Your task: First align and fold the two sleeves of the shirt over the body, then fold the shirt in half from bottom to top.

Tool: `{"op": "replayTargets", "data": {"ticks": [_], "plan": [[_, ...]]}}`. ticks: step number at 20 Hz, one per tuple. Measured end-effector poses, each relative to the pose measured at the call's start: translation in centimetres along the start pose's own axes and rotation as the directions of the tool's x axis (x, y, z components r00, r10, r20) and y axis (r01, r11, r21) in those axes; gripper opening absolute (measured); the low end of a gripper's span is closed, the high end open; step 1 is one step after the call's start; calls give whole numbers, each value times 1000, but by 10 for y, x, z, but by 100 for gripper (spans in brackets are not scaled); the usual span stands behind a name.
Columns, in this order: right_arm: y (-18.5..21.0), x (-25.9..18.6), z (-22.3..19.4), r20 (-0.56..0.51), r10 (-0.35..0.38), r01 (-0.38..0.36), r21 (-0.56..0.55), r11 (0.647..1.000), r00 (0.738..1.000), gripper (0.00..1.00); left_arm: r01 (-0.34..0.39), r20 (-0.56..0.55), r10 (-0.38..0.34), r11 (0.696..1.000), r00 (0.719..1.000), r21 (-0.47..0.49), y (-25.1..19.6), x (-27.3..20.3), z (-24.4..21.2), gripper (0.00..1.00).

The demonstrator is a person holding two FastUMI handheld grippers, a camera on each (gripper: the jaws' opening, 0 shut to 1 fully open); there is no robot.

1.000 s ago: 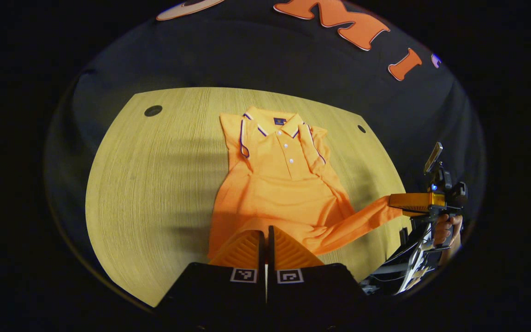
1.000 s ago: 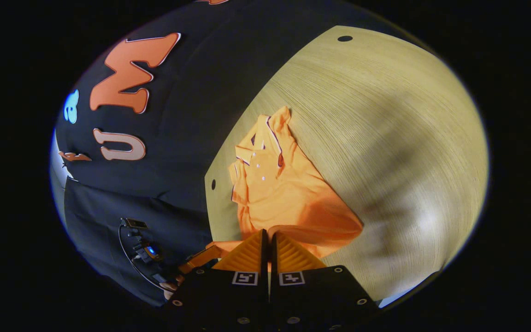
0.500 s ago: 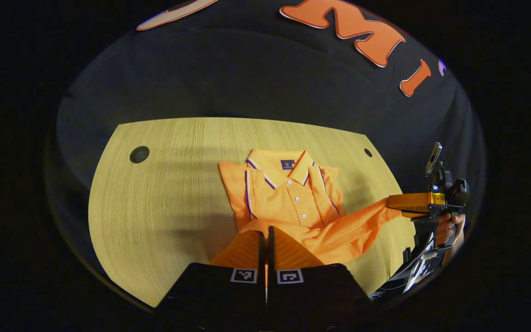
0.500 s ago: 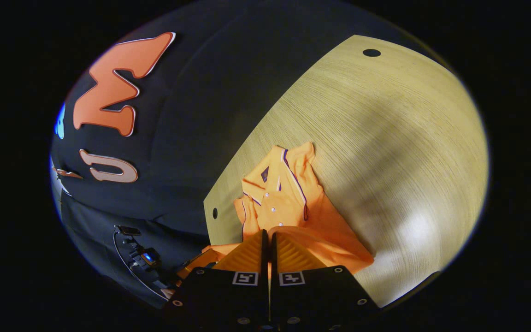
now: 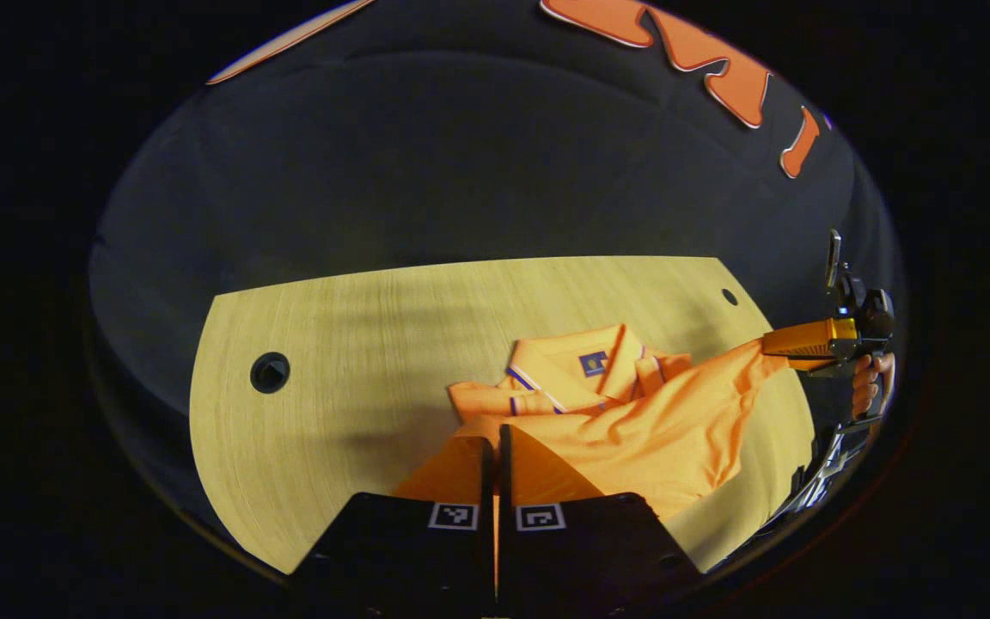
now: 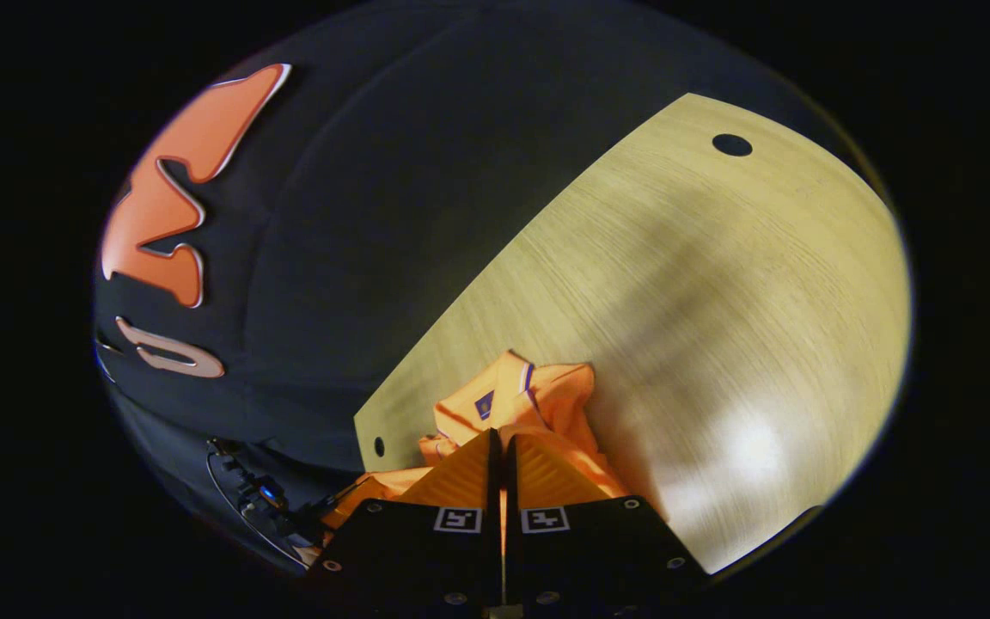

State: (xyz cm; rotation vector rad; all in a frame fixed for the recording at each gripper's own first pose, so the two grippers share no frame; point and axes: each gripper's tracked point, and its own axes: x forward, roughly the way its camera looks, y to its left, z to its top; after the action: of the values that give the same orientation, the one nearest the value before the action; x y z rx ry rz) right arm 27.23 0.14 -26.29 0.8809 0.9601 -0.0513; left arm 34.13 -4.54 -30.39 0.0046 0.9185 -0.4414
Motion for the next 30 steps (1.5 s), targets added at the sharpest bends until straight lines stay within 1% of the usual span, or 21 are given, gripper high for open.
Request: {"op": "replayTargets", "data": {"ticks": [2,3,4,5,6,7,8,9,10,11,12,13,14,17,18,21,22,24,27,29,30], "plan": [[-6,12,14,12,-30,29,45,999,999,2,-48,9,48,999,999,11,9,15,11,2],[-6,17,18,7,-30,30,76,997,1000,2,-51,14,51,999,999,13,12,21,14,4],[-5,20,22,0,-16,16,103,995,1000,2,-59,8,59,998,998,21,13,25,14,6],[0,20,29,6,5,-6,139,990,1000,3,-72,18,72,997,997,23,16,27,19,12],[4,16,37,21,25,-28,168,985,999,3,-102,41,101,995,994,20,21,22,25,24],[10,19,44,41,48,-55,189,980,998,14,-125,68,124,992,990,15,25,20,32,44],[12,16,49,68,61,-73,192,979,996,24,-151,93,149,988,984,13,31,16,39,58],[14,13,51,92,64,-80,185,979,994,40,-159,115,157,987,981,10,30,10,43,84],[14,5,55,117,59,-79,169,983,991,47,-160,130,157,987,979,8,28,1,46,84],[14,-2,57,139,55,-74,140,987,989,47,-149,159,147,989,976,2,23,-10,51,86],[17,-9,57,166,59,-77,102,992,984,60,-144,188,143,990,972,-9,16,-22,57,89],[22,-18,54,182,62,-75,65,995,981,66,-144,212,144,989,967,-17,13,-32,61,97],[27,-28,51,196,64,-73,38,997,978,70,-152,229,152,988,961,-19,11,-43,65,99],[36,-66,41,256,73,-53,-84,995,964,84,-163,282,161,986,946,-17,-9,-80,73,99],[38,-77,38,276,75,-40,-131,991,958,86,-160,305,158,987,939,-19,-17,-95,76,99],[45,-110,15,314,88,0,-269,963,945,96,-171,382,160,985,910,-4,-42,-145,77,99],[47,-119,6,321,87,15,-301,953,943,96,-179,407,165,984,898,-4,-48,-156,78,99],[47,-143,-2,359,91,48,-360,932,929,97,-179,435,163,984,886,-3,-65,-183,69,98],[57,-188,-8,443,149,73,-445,892,884,98,-190,471,170,982,865,-4,-88,-218,53,98],[60,-222,-15,481,194,83,-496,865,855,98,-175,517,155,984,842,-9,-105,-246,43,98],[63,-236,-21,497,218,91,-524,847,840,98,-170,547,150,985,824,-14,-113,-258,40,98]]}}
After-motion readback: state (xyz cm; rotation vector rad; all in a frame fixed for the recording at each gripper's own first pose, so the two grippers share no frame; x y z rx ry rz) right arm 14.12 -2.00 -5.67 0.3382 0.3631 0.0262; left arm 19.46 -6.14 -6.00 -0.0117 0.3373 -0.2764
